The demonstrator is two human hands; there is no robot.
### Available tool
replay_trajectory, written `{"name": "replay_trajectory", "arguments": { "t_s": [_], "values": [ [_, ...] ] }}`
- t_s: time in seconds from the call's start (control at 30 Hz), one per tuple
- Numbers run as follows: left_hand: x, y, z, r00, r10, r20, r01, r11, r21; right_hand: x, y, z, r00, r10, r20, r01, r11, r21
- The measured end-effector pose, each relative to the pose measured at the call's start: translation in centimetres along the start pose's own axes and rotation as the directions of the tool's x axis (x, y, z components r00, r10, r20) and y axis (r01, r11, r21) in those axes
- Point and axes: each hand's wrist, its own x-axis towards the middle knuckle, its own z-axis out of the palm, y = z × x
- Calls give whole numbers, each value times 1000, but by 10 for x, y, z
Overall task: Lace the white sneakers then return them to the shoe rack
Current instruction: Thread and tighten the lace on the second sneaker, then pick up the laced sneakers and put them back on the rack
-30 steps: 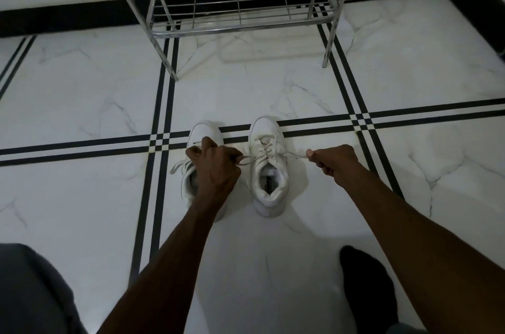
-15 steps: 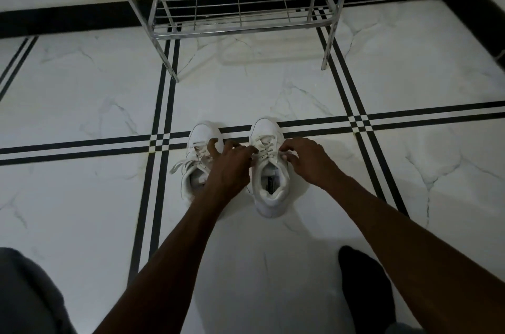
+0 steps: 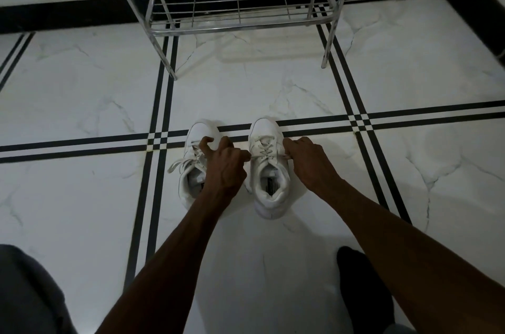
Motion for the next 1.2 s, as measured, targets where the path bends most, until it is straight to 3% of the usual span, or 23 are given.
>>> {"name": "replay_trajectory", "arguments": {
  "t_s": [0.13, 0.27, 0.37, 0.43, 0.47, 0.53, 0.6, 0.63, 0.83, 1.1, 1.2],
  "values": [
    [0, 0, 0, 1000, 5, 18, -3, 993, -121, 4, 0, 1, 983, 137, 125, -157, 974, 162],
    [0, -21, -12, 999, 27, -23, -32, 955, -295, 4, 2, -6, 938, 165, 304, -274, 891, 361],
    [-4, -57, -17, 982, -158, -100, 113, 928, -355, 1, 3, -19, 856, 205, 474, -446, 756, 479],
    [-16, -90, -14, 939, -329, -103, 260, 871, -416, -1, -1, -18, 824, 154, 546, -477, 708, 521],
    [-24, -104, -15, 913, -405, -56, 326, 803, -498, -1, -4, -11, 841, 119, 528, -432, 735, 522],
    [-39, -115, -20, 858, -458, 231, 472, 528, -706, -3, -9, 3, 883, 136, 450, -369, 794, 483],
    [-53, -113, -20, 756, -322, 570, 646, 230, -728, -2, -18, 10, 890, 235, 390, -404, 804, 437],
    [-58, -112, -16, 735, -255, 629, 675, 176, -717, -1, -22, 11, 887, 271, 373, -425, 794, 435],
    [-59, -97, 4, 831, -252, 496, 545, 190, -817, 7, -36, 17, 895, 336, 294, -439, 779, 447],
    [-40, -66, 18, 881, -396, 259, 414, 380, -827, 15, -36, 18, 897, 360, 256, -440, 780, 445],
    [-38, -57, 7, 876, -433, 215, 394, 383, -835, 20, -38, 5, 906, 360, 222, -423, 785, 452]
  ]
}}
